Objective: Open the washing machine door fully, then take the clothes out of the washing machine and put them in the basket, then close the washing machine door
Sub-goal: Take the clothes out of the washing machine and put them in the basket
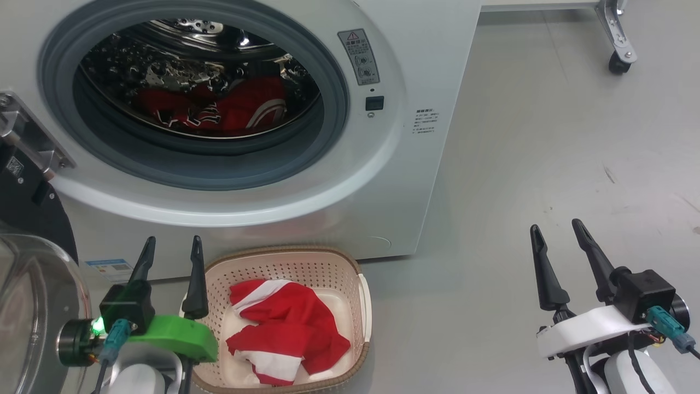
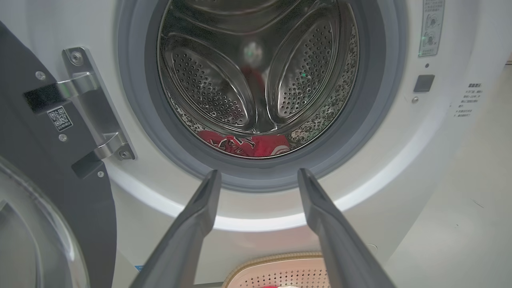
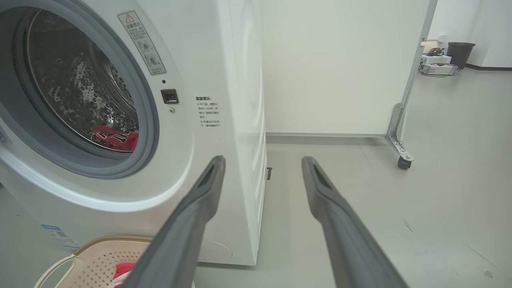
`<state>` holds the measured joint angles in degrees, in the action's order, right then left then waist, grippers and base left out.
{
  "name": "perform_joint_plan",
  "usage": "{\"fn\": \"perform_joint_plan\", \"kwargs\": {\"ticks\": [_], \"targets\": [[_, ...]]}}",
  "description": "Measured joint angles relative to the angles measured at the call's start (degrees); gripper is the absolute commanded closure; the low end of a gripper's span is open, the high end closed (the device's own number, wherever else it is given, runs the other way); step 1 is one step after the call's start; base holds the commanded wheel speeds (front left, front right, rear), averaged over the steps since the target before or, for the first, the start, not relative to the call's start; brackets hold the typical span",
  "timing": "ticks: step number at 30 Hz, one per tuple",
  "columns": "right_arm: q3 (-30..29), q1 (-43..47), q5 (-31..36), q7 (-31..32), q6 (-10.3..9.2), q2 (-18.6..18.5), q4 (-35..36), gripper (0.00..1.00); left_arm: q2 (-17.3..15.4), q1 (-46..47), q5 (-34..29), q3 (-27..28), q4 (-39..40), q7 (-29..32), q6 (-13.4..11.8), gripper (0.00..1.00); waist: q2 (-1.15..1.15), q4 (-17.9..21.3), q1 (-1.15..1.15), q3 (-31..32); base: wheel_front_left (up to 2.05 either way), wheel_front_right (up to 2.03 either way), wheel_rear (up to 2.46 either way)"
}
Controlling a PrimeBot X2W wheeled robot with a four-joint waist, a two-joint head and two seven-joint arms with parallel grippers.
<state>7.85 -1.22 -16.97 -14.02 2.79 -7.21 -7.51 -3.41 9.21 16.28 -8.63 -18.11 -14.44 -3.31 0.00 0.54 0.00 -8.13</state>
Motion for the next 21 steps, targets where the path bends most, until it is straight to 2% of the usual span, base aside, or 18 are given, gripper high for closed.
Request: {"fn": "perform_joint_plan", "kwargs": {"ticks": [6,21], "targets": [[0.0,2.1,0.1,0.0,-0.93,0.0,0.6,0.0,-0.4,-3.6,-0.2,-0.5,3.0,0.0,-0.5,0.0,0.0,-0.8,0.0,2.5,0.0,0.0,0.0],[0.4,4.6,0.1,0.7,-1.51,0.1,2.8,0.0,-1.3,-9.8,-1.4,-0.7,10.4,0.9,-1.5,0.0,0.0,-1.8,0.0,4.8,0.0,0.0,0.0]]}}
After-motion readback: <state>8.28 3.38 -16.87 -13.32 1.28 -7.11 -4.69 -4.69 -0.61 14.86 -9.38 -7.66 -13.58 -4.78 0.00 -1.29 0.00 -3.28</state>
